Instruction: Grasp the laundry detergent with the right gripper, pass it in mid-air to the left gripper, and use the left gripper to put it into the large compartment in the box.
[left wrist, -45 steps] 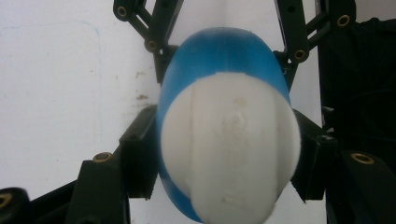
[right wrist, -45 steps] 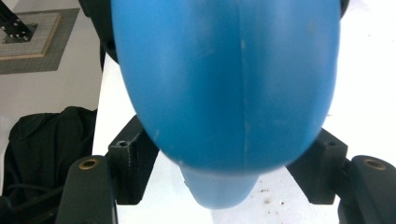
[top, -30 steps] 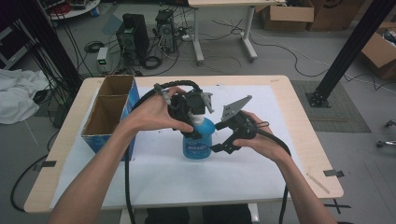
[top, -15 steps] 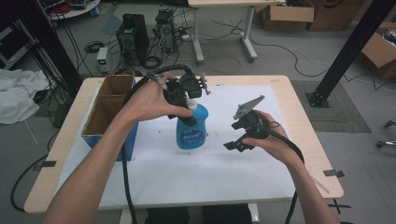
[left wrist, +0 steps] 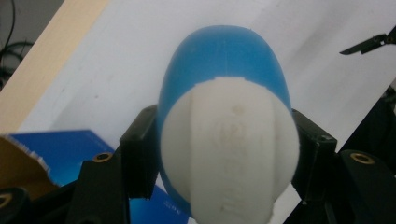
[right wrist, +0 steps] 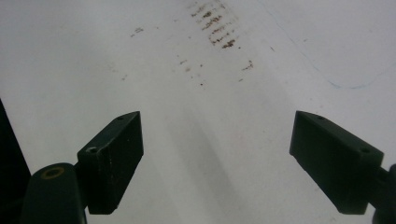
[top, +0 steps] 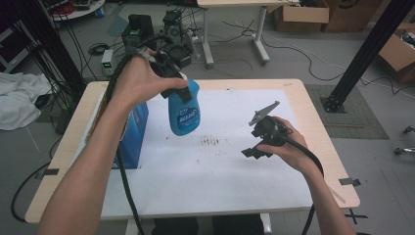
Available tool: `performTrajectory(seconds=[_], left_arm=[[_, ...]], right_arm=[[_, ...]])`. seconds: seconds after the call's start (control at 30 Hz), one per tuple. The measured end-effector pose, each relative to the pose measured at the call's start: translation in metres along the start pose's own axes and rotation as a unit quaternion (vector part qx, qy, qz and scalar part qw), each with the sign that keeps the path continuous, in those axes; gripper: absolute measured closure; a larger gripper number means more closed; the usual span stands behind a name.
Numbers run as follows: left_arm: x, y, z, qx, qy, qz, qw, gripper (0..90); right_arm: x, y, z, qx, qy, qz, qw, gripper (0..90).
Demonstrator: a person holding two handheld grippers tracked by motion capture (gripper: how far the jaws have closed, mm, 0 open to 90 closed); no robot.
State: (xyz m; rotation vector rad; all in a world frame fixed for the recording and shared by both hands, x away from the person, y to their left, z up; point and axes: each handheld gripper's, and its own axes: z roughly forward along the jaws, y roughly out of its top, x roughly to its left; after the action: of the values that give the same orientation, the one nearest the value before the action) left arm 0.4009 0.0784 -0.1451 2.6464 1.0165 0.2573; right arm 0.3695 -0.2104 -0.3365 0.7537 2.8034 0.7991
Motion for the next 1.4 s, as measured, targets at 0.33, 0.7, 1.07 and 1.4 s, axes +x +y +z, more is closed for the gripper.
performTrajectory(seconds=[0.33, 0.7, 1.07, 1.4], left_arm=[[0.038, -0.020, -0.035, 0.003, 0.041, -0.123, 0.9916, 38.4], [0.072, -0.050, -0.053, -0.001, 0.080, -0.238, 0.9679, 38.4], [0.093, -0.086, -0.058, 0.009, 0.134, -0.312, 0.9407, 38.5], [0.102, -0.108, -0.046, 0.020, 0.149, -0.343, 0.9271, 38.4]], right_arm=[[-0.005, -0.002, -0.004, 0.000, -0.007, 0.007, 0.9999, 18.2], [-0.005, -0.001, -0.001, 0.003, -0.011, 0.004, 0.9999, 18.7], [-0.008, -0.007, 0.002, 0.008, -0.016, 0.010, 0.9998, 18.7], [-0.006, -0.004, 0.007, 0.011, -0.012, 0.007, 0.9998, 18.6]])
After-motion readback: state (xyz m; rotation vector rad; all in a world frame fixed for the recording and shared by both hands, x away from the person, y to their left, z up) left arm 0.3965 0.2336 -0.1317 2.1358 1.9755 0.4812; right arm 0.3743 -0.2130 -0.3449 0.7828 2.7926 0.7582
